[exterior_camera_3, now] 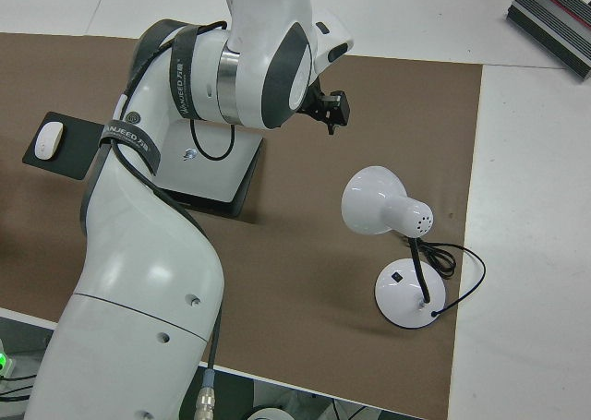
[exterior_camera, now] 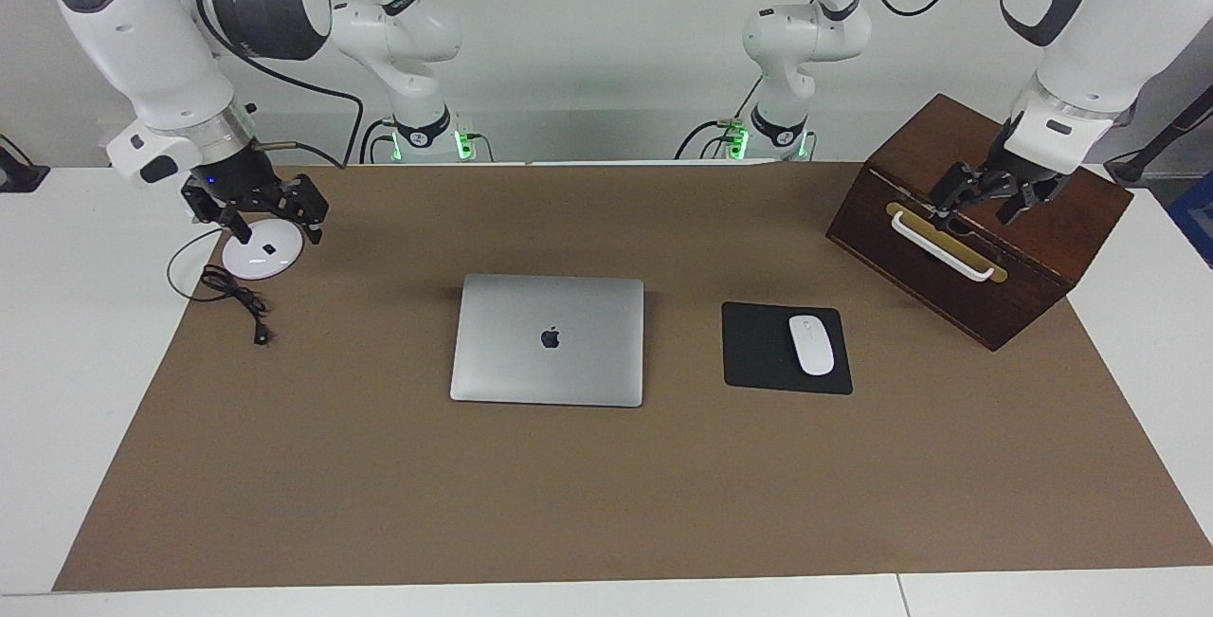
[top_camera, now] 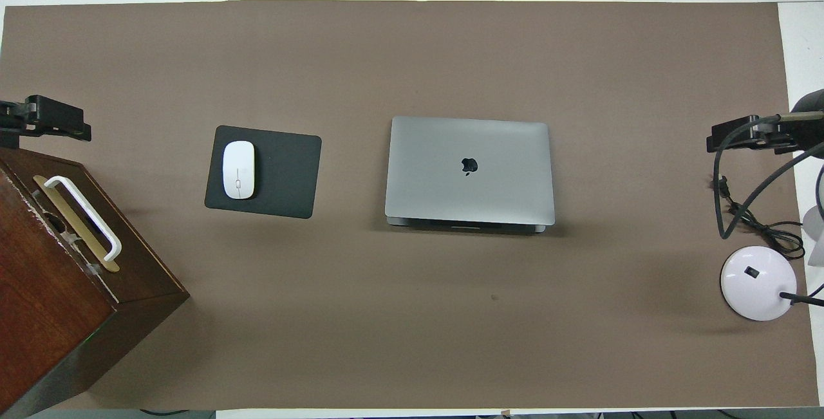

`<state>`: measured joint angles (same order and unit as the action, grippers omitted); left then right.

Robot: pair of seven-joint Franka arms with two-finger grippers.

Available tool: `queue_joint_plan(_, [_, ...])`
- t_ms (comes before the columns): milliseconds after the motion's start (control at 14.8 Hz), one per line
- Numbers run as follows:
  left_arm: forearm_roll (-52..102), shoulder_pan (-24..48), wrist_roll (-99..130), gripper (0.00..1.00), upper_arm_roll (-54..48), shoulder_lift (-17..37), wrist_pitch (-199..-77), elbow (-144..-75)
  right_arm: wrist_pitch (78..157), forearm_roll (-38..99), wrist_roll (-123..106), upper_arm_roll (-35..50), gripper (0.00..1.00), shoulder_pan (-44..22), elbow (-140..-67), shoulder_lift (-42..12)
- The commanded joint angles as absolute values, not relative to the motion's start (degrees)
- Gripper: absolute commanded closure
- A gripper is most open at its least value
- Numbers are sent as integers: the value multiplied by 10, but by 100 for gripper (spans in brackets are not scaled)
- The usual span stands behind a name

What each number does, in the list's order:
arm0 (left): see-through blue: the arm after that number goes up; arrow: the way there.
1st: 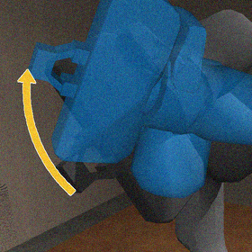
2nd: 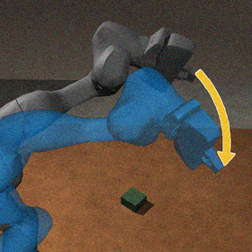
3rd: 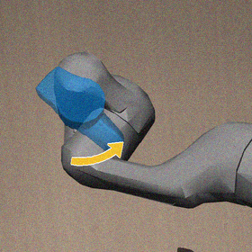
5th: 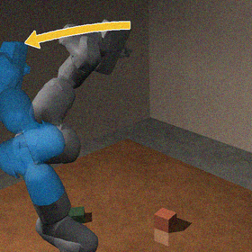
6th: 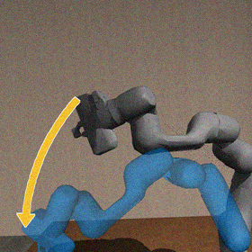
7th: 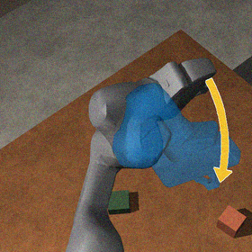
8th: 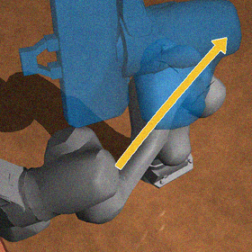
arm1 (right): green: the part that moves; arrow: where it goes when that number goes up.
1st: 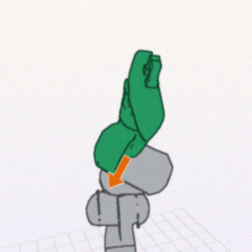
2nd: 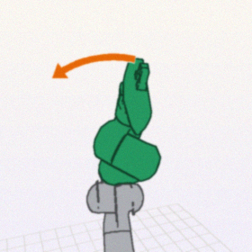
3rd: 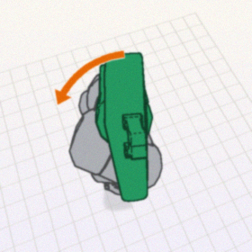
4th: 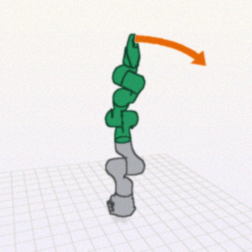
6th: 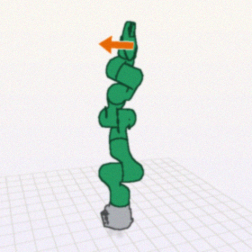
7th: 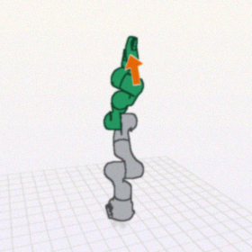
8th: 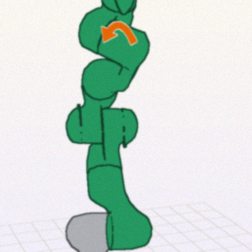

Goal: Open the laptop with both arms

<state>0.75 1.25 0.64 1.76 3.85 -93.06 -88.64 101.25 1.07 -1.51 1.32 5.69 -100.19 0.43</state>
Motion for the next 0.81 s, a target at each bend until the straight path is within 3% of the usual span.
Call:
queue_joint_plan(0, [16,16,4,0,21,40,-935,-882,1027,12,-11,15,0,59,-1023,21])
queue_joint_plan(742, [38,13,30,0,24,41,-954,-885,1027,13,-11,15,0,59,-1026,21])
